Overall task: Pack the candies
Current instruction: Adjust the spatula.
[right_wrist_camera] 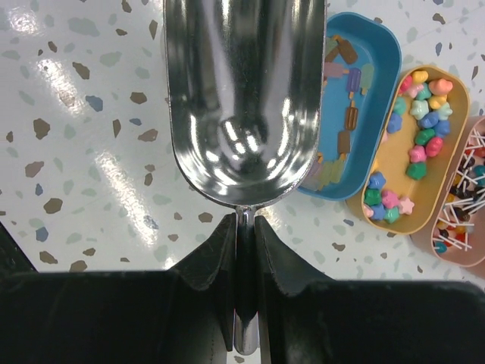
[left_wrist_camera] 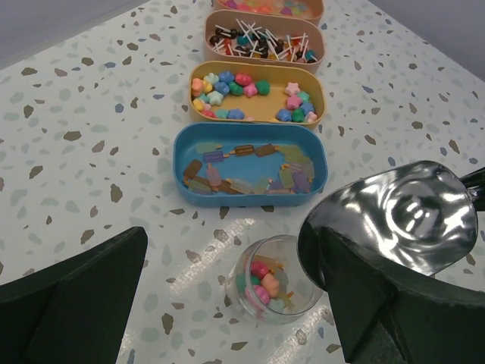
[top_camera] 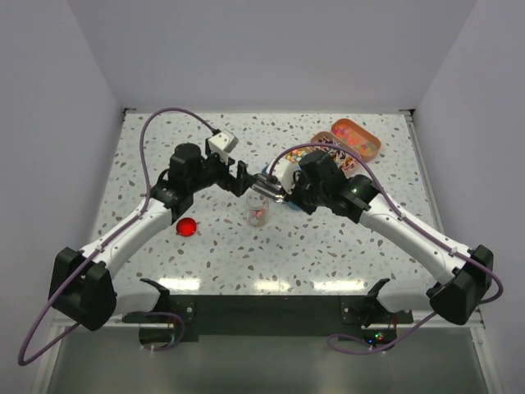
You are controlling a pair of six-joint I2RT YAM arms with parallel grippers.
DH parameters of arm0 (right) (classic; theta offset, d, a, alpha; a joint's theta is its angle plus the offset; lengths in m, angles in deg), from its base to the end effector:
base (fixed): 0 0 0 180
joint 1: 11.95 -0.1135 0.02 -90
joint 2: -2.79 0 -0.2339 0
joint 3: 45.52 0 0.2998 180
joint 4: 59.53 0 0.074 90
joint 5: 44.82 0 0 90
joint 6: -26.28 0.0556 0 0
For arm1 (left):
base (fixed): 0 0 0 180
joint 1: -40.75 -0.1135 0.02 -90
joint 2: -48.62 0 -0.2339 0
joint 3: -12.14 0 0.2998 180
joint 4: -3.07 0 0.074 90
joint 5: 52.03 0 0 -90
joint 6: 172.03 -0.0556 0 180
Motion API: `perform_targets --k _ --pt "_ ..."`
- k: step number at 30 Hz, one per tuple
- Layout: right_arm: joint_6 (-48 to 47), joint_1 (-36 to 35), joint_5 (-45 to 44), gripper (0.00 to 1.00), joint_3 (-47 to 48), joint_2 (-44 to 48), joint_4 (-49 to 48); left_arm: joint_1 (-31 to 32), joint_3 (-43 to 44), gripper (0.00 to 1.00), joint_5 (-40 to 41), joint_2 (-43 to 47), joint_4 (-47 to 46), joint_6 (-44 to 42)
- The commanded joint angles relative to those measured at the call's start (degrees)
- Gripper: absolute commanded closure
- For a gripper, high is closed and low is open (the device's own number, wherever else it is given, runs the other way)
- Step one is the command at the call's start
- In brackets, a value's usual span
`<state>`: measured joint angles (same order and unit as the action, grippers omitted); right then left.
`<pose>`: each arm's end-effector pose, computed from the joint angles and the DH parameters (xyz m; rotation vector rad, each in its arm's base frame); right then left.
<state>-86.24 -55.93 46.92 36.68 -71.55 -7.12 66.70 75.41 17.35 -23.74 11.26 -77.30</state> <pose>0.2479 0.2416 0.2888 -1.3057 1.9641 0.2191 0.3201 -0.1775 0.2516 0.5987 1.8168 -0.7019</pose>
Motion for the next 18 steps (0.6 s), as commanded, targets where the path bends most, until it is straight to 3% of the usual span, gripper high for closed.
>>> perform_targets --k 1,18 --pt "0.8 0.4 4.1 1.0 -0.3 3.4 -5.3 0.2 1.0 0.0 1.9 -0.9 -1.2 -1.4" --pt "1.4 2.0 9.6 1.0 0.0 6.6 -9.3 0.1 2.5 0.0 6.6 -3.2 1.7 -1.0"
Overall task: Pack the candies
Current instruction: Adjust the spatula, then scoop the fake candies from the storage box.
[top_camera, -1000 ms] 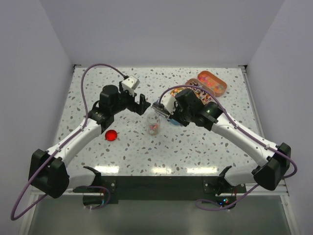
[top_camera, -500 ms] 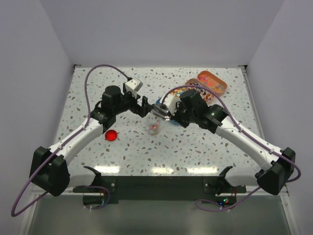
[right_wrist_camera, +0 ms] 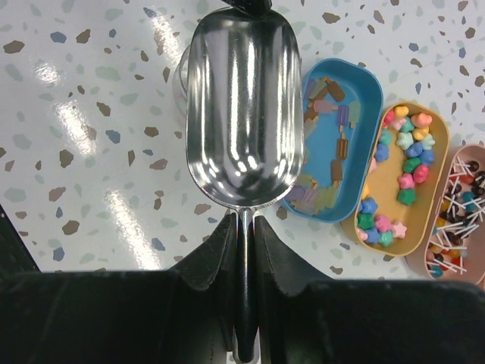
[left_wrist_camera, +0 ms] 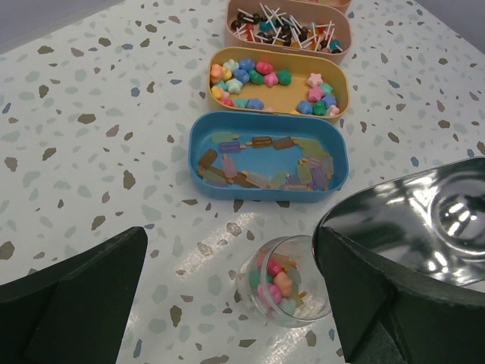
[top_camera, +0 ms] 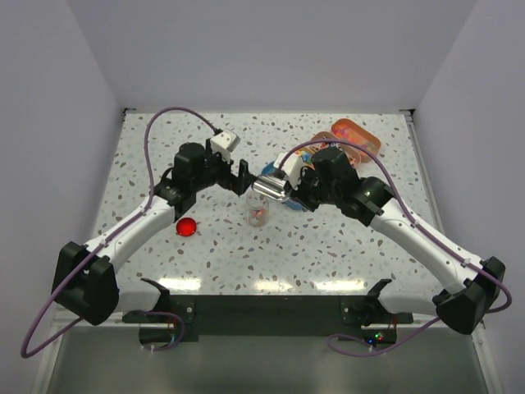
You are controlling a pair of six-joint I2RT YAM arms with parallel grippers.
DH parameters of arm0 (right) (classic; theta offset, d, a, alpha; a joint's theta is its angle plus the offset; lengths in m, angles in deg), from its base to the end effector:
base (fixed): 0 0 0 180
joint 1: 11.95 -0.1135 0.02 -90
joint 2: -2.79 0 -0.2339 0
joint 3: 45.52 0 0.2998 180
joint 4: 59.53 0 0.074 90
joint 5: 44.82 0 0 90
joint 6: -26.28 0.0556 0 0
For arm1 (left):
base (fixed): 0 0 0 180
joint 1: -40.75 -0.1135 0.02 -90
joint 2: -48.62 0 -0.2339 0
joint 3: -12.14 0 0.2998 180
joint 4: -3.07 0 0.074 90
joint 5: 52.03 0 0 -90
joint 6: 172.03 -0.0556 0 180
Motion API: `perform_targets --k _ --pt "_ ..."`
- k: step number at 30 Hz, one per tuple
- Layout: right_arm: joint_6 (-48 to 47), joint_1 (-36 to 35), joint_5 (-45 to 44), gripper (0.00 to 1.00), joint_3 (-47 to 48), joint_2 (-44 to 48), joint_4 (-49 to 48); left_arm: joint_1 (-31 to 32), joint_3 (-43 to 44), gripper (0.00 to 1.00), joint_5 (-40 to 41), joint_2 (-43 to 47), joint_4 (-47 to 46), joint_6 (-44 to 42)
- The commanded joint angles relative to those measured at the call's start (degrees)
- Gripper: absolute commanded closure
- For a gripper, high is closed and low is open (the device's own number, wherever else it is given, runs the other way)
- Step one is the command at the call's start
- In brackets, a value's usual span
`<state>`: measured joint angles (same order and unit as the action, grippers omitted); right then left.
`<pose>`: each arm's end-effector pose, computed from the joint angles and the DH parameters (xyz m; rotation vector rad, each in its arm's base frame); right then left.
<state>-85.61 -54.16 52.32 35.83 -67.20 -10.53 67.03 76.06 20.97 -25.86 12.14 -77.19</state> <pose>0.2444 0.2310 0.3134 -1.2476 1.8632 0.3320 0.3263 -0.1792 0.2412 0.5619 1.8689 -0.6465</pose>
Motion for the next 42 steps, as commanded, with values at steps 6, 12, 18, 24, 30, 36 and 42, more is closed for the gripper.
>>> perform_targets --k 6,12,18,24,30,36,42 --pt "1.2 1.3 5.5 1.0 2.1 2.1 -6.8 -0.2 2.3 0.0 3.5 -1.8 1.3 -0.4" --pt "0.4 4.5 5.2 1.0 5.2 -0.6 -5.1 -1.0 3.5 0.0 3.3 -3.1 1.5 2.7" --pt "-0.5 10.9 3.2 1.0 8.4 -4.9 0.1 -6.2 8.0 0.01 1.8 -6.5 0.5 8.9" --pt "3.1 17.6 -0.5 1.0 12.3 -12.5 5.0 -7.1 15.7 0.04 -0.3 -16.1 -1.7 10.7" --pt "9.4 21.2 -5.2 1.0 17.1 -20.4 8.9 -6.2 25.0 0.12 -2.3 -28.3 -4.9 13.9" --pt "14.2 24.2 -7.0 1.0 20.9 -27.3 14.0 -2.6 34.5 0.21 -2.5 -39.6 -7.5 13.0" --pt "16.8 26.3 -9.6 1.0 23.1 -30.9 17.2 0.4 39.1 0.23 -2.0 -47.8 -11.4 12.1"
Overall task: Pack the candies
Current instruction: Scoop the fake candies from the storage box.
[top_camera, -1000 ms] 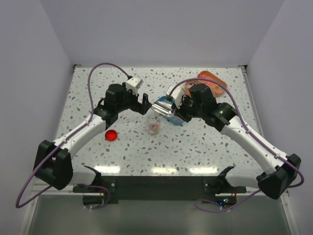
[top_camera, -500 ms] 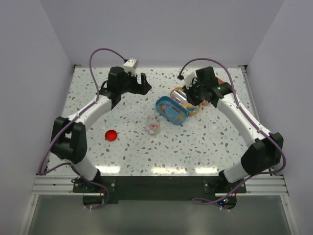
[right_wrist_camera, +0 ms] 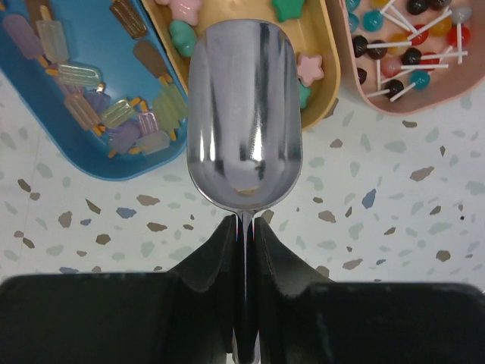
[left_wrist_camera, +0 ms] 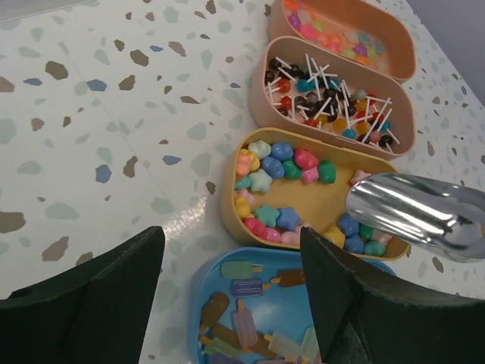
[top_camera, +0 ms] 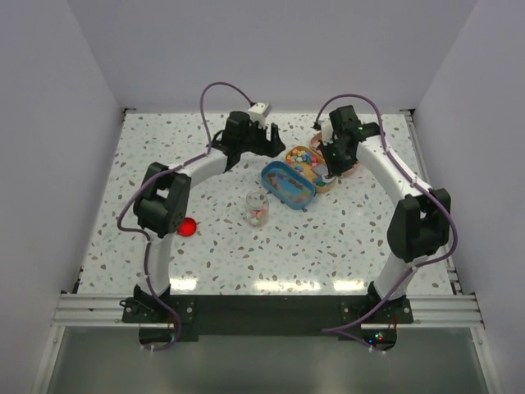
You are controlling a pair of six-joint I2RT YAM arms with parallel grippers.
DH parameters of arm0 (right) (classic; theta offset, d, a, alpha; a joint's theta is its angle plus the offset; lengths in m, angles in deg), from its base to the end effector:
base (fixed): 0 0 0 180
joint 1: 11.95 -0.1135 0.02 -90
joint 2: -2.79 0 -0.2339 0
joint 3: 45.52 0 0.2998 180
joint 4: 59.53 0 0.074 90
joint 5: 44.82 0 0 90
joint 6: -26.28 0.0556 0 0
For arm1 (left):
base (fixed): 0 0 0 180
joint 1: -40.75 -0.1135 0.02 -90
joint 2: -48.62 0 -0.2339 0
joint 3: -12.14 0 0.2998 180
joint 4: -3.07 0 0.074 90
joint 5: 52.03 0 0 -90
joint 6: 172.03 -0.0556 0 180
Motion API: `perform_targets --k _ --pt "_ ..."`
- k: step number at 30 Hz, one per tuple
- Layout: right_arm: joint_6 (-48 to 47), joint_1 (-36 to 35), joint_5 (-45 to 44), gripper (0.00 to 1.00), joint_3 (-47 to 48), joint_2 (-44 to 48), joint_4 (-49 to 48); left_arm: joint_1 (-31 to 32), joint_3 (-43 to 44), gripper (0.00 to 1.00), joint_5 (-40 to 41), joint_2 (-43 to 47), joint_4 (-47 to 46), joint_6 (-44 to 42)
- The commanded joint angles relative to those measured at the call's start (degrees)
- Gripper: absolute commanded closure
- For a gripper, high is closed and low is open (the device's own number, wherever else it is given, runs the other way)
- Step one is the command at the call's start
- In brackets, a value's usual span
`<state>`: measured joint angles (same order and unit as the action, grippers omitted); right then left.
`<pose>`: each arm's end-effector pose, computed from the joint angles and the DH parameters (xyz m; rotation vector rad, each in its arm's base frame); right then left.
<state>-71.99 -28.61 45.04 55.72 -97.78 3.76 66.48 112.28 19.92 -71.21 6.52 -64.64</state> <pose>0.4046 0.1209 0.2319 -0.5743 2.6018 0.0442 0.4747 -0.2479 0.1655 0.3600 2.0099 -0.7926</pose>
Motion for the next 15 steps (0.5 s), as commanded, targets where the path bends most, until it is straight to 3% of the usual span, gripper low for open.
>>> perform_targets --k 1,15 --pt "3.3 1.0 -2.9 1.0 3.7 -0.8 3.3 1.4 3.4 0.24 -0.9 -3.2 -7.5 -0.3" --pt "1.0 1.4 -3.8 1.0 11.5 -9.4 9.8 3.2 10.1 0.31 -2.1 -13.9 -10.0 1.2"
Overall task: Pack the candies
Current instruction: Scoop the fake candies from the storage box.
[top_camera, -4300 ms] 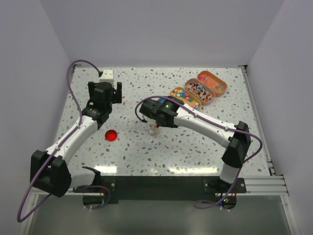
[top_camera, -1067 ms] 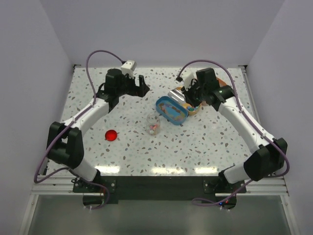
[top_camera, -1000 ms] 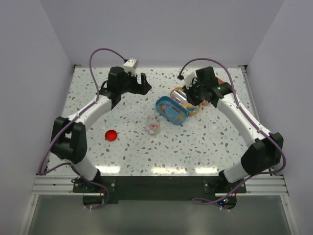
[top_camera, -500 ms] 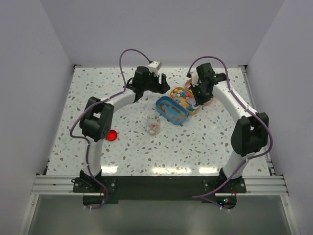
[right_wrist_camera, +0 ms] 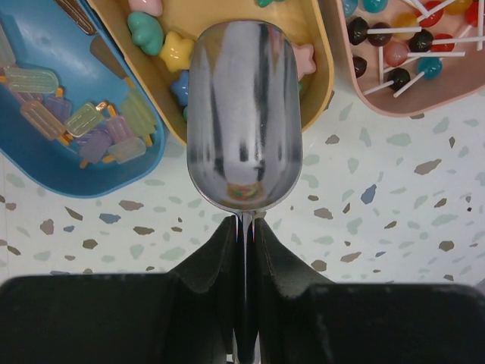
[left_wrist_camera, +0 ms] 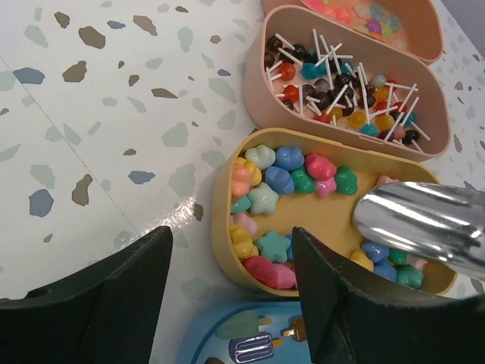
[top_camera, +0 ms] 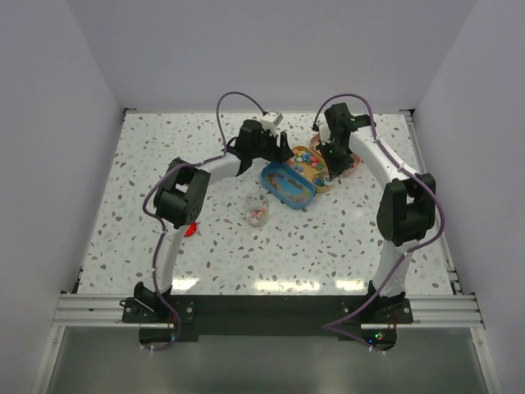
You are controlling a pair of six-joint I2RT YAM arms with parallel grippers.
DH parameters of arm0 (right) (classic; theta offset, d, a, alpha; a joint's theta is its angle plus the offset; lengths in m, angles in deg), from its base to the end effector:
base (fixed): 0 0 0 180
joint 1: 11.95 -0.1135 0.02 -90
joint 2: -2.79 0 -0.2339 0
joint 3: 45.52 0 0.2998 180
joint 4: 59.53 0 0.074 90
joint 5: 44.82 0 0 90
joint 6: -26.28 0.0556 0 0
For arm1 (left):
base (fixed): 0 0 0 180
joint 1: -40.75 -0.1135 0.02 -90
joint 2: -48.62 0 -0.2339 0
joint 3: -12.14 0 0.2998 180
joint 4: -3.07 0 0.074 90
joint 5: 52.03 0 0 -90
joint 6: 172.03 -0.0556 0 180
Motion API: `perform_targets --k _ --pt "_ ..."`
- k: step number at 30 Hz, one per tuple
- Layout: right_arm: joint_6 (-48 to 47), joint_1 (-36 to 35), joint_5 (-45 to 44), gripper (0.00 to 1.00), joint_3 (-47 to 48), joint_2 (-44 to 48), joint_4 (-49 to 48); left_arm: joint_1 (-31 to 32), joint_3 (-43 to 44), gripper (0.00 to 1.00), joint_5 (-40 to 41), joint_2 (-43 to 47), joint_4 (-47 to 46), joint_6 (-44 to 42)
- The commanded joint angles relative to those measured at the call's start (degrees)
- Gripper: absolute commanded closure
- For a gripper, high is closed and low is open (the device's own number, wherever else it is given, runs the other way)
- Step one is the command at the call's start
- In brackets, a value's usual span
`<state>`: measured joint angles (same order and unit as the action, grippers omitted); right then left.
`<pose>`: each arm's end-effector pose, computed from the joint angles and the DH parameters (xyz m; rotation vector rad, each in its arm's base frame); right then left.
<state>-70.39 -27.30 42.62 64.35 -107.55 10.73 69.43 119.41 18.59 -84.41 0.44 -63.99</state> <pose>0.4287 0.1151 0.2081 -0.5248 2.7532 -0.0264 0.4876 -0.2878 0.1045 0.4182 2.0103 -0.8540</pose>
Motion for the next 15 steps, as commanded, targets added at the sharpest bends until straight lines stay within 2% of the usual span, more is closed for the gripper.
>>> perform_targets --k 1,9,15 --pt "-0.7 0.1 -1.8 1.0 3.4 -0.3 3.2 0.2 3.2 0.32 -0.7 -1.1 -3.8 0.5" --pt "-1.1 0.1 -6.7 1.0 4.9 -2.9 3.2 0.2 5.2 0.38 -2.3 -4.3 -3.7 0.9" --pt "-4.9 -0.6 -6.5 1.0 5.6 -4.4 1.2 0.2 5.4 0.45 -3.7 -5.3 -3.8 0.6"
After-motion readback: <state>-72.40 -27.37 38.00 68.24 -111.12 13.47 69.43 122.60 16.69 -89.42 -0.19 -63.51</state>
